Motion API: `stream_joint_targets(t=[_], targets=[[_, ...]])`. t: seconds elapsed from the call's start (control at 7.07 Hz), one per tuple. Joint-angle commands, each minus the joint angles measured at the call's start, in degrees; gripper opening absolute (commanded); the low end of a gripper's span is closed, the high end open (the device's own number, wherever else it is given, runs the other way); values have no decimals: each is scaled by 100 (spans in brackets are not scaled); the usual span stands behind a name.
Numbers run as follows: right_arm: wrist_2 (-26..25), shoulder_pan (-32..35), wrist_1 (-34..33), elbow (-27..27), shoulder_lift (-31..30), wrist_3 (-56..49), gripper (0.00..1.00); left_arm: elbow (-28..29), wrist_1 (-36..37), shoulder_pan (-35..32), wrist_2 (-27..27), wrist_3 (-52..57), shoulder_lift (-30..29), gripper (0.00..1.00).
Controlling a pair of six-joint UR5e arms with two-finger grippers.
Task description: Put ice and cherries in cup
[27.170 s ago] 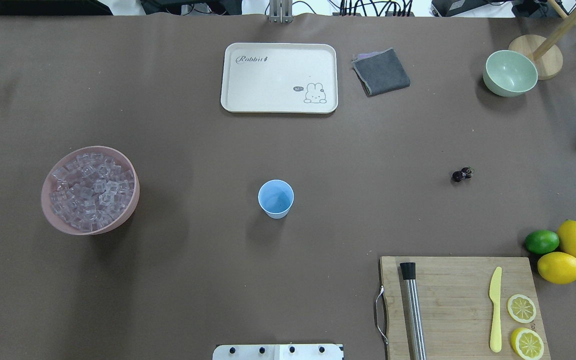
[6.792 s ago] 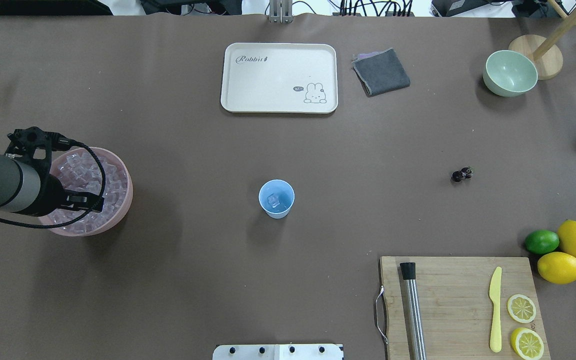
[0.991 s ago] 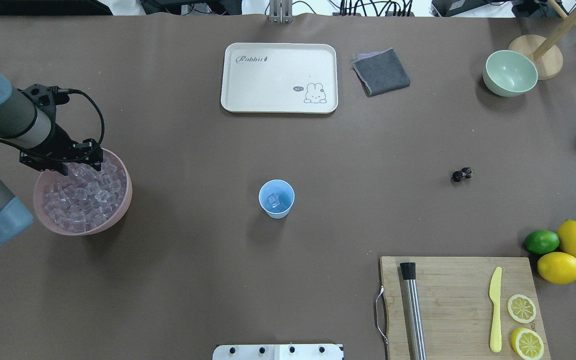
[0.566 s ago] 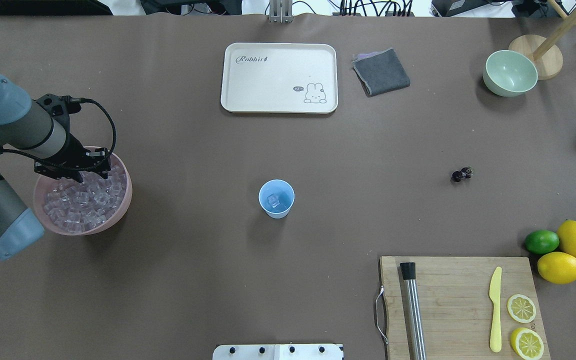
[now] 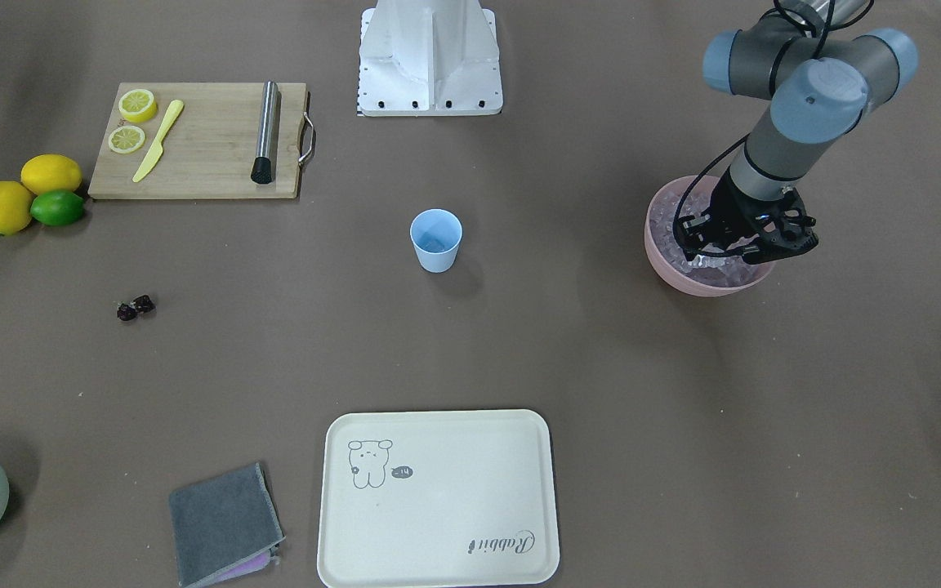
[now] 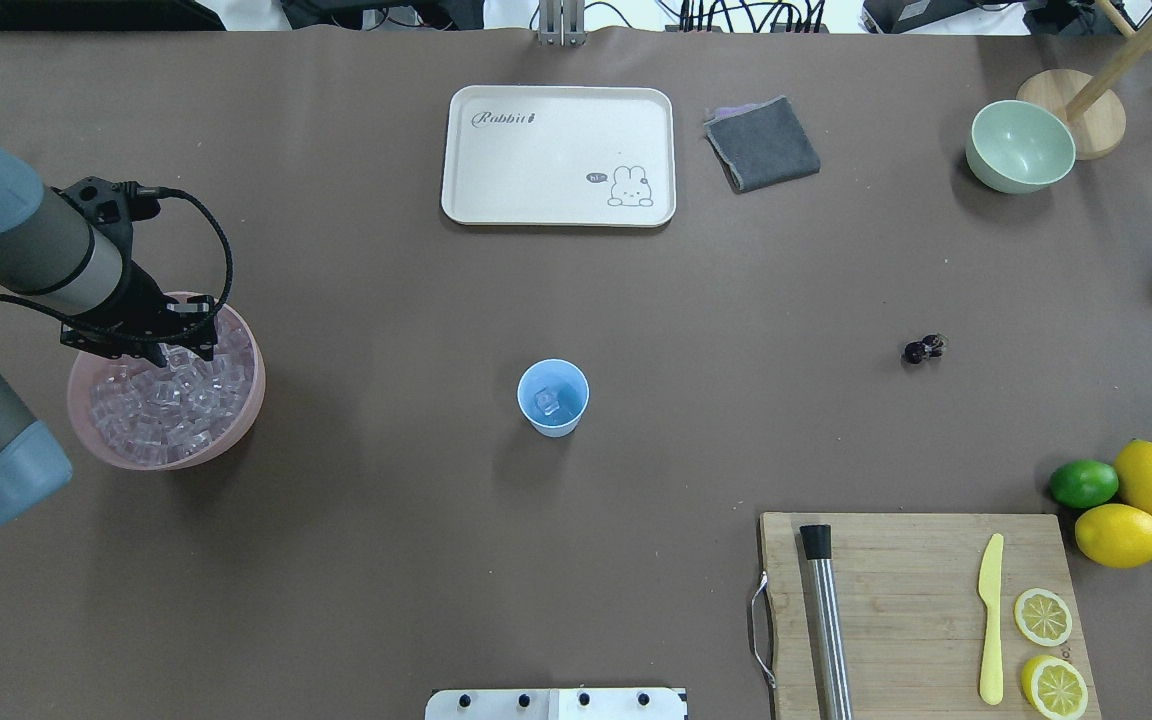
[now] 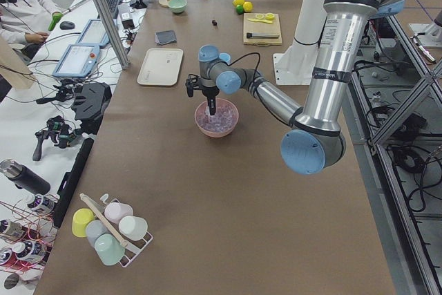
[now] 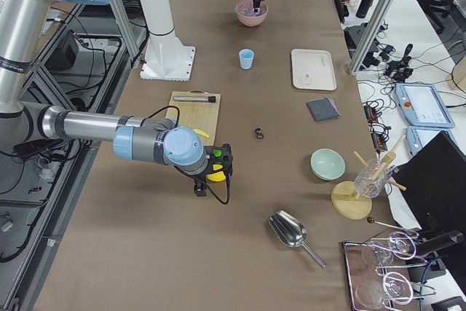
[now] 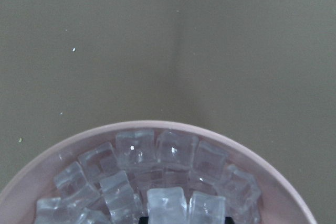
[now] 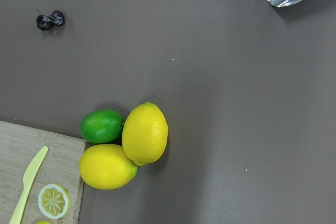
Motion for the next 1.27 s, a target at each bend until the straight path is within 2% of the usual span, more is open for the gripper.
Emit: stream_joint_targets(t=[0.0,0.14,0.57,0.99,1.13], targets=[[7,-8,0,-27,22,13,100,-349,191,-443,-382,184,15,0],[7,-8,0,-27,22,13,100,-541,566,-498,-455,184,-63,0],[16,-8,0,-124,66,13,100,-587,667,-428,-420,88,-203,0],[16,-8,-9,-142,75,13,100,-343,702,440,-394,-1393,-1544,0],[16,-8,0,-168,75,4,100,-11,702,738,-115,-1772,-2089,0]])
